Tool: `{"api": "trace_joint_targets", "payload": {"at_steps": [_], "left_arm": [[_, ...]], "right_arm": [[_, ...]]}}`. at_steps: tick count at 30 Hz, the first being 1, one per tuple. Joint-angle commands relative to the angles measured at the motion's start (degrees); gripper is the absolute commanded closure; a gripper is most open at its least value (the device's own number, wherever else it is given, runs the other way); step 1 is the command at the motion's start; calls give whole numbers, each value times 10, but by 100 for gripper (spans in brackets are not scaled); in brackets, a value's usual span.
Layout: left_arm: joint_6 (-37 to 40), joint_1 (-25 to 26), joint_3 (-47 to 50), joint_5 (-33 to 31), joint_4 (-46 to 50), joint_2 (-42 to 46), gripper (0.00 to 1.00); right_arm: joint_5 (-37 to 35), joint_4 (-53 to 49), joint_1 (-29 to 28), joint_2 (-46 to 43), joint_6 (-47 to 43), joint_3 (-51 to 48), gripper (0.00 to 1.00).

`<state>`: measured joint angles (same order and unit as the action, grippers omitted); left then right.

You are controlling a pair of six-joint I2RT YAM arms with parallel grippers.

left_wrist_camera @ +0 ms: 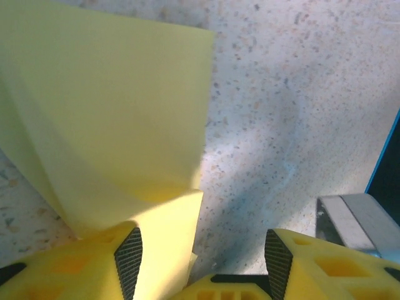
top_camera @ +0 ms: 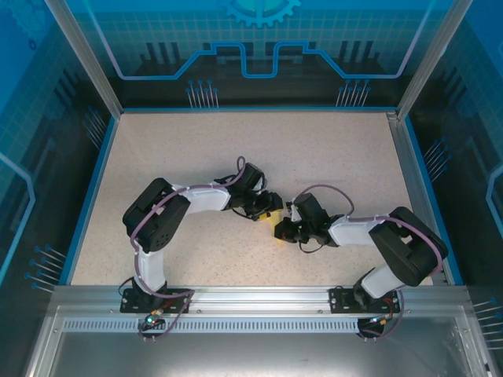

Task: Fold a paper plane with a square sheet of paper (pick it up from the middle)
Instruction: Fold the wing for the fifth time at the center of the table.

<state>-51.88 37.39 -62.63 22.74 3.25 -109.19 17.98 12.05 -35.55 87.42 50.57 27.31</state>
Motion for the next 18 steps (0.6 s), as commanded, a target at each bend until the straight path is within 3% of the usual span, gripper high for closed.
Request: {"api": "trace_joint_targets", "payload": {"at_steps": [1, 7, 18], "left_arm": [[35, -2, -13, -8, 14, 44, 41], [47, -3, 15, -6, -9, 65, 43], [51, -4, 9, -10, -29, 18, 48]], "right_arm": [[7, -82, 21, 22, -41, -25, 95], [23, -84, 35, 28, -54, -20, 95], [30, -86, 37, 35, -58, -18, 95]]}}
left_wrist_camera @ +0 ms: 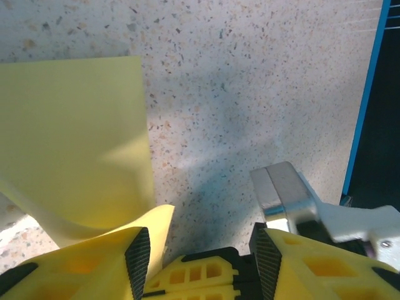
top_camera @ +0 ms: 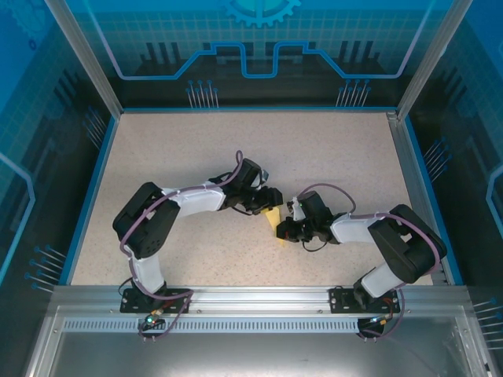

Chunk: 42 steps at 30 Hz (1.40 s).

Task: Fold a paper plane with a square sheet of paper (pick it up from the middle)
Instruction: Fold the wing for the fifth time at the center of the table.

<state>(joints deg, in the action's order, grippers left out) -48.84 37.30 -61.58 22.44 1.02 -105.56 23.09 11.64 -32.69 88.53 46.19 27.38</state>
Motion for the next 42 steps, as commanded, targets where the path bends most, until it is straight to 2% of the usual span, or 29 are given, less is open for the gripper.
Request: {"api": "trace_joint_targets", "payload": {"at_steps": [1, 15, 42], "left_arm": [[23, -5, -4, -9, -7, -24, 48], [55, -39, -21, -35, 14, -63, 49], [143, -109, -135, -36, 107, -130, 50]], "right_arm": [[-21, -83, 9, 23, -14, -18, 95], [-30, -124, 9, 26, -36, -23, 100], [-6, -140, 19, 10, -65, -34, 100]]}}
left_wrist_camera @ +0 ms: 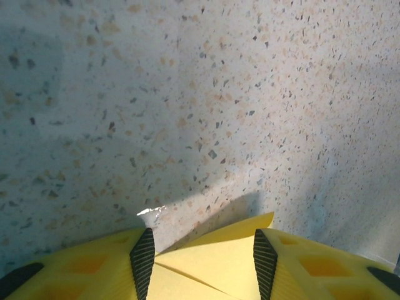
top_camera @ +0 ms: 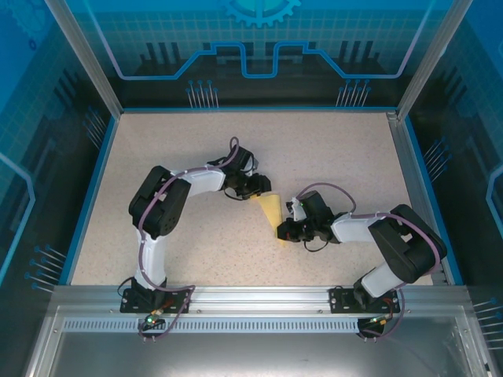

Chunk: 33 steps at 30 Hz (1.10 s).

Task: Fold a paper plane with a square sheet of paper (pick it up from the middle)
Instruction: Fold the wing for the fifth time at the center of the table.

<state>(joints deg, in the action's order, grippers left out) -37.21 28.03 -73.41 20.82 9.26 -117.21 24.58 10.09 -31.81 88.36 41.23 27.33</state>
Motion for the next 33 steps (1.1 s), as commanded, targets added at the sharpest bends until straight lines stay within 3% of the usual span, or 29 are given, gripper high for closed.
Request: {"api": "trace_joint_targets", "payload": {"at_steps": [1, 11, 17, 24, 33], "left_arm": [[27, -19, -20, -19, 27, -11, 50], [7, -30, 1, 2, 30, 93, 49], [-25, 0, 72, 59, -28, 151, 56], [-11, 70, 66, 75, -26, 112, 63], [-19, 72, 80, 45, -46, 57, 62]], "right_arm": [[-19, -123, 12, 10, -16, -33, 100], [-2, -115, 11, 10, -17, -12, 99], [10, -87, 11, 8, 0, -2, 97], [6, -83, 11, 9, 8, 6, 95], [7, -82, 11, 7, 13, 1, 95]]}}
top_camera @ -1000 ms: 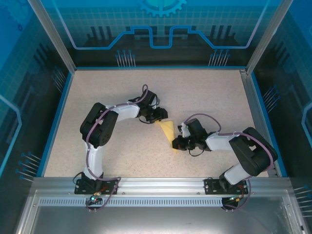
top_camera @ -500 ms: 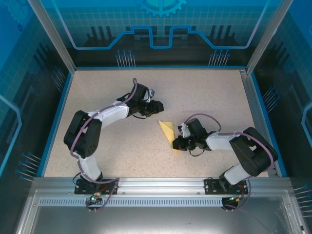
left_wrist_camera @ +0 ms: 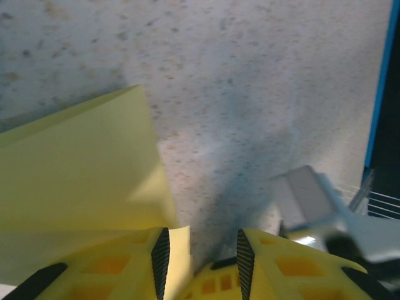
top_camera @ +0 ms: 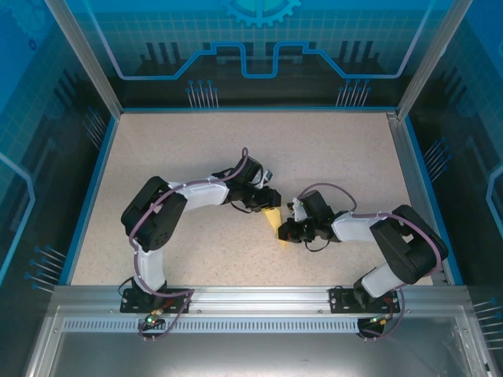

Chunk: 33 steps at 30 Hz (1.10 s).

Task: Fold a paper plane with a square sheet of paper (pick it up from the middle)
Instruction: Fold the wing for the fifth time at the center of the table.

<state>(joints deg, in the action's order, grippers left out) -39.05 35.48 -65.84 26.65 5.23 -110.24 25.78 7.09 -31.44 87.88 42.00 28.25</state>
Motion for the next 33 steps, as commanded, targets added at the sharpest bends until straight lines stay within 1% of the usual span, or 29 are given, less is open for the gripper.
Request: {"api": "trace_joint_targets", "payload": {"at_steps": [1, 6, 12, 16, 20, 27, 33], "left_arm": [[-1, -2, 5, -19, -4, -17, 62], [-6, -2, 3, -42, 7, -42, 61], [-4, -3, 4, -49, 19, -52, 61], [-4, -2, 4, -53, 26, -52, 61], [-7, -3, -2, -50, 29, -58, 61], [-10, -4, -3, -57, 38, -60, 61], [-7, -7, -2, -64, 48, -61, 62]], "right_arm": [[-3, -52, 8, 9, 6, -7, 95], [1, -61, 3, -18, 13, 6, 92], [0, -86, -5, -39, 8, 56, 88], [1, -84, -6, -23, 10, 84, 87], [-7, -84, -5, 15, 13, 97, 86], [-10, -80, -5, 63, 13, 71, 86], [1, -65, -5, 25, 24, 24, 85]]}}
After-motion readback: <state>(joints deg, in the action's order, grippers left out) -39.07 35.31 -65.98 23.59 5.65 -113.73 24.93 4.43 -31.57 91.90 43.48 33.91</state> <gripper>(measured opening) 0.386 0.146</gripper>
